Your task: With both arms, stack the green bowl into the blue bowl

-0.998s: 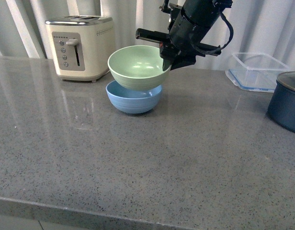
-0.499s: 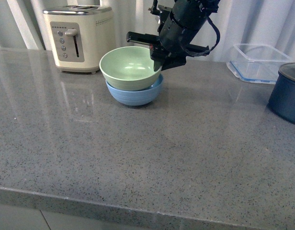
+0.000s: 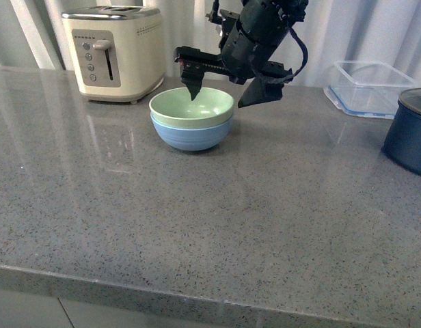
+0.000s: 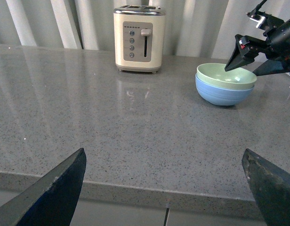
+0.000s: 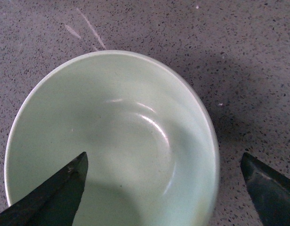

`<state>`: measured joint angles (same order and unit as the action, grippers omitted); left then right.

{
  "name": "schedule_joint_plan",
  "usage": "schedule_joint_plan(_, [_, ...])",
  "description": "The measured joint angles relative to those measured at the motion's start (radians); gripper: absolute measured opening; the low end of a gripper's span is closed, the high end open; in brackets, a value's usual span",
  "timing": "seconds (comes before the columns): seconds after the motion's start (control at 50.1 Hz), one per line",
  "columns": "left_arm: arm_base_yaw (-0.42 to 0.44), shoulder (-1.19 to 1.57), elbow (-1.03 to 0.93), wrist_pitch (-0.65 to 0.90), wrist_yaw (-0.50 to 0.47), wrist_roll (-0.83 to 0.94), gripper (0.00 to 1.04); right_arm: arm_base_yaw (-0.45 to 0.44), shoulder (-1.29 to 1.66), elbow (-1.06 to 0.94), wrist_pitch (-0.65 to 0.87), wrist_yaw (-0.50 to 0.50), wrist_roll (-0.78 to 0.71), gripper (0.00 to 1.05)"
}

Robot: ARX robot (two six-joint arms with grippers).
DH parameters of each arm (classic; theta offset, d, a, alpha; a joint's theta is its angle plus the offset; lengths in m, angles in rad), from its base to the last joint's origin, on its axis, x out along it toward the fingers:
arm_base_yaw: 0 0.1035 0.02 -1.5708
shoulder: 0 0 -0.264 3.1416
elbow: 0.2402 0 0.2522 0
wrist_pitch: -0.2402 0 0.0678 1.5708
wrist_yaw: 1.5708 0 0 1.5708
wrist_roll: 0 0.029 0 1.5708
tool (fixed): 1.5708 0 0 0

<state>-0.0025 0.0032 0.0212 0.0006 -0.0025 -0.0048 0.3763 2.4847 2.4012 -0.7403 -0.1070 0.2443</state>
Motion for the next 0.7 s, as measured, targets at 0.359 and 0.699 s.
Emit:
schedule_joint_plan(0.359, [0.000,0.000,0.000,0.000,0.000,0.000,0.98,-0.139,-0.382,-0.434,0.185,-0.015,-0.029,0.95])
schedule_joint_plan(0.699, [0.000,0.000,0.000,0.000,0.000,0.000,0.98,-0.410,-0.882,-1.072,0.355,-0.058,-0.146,0.95])
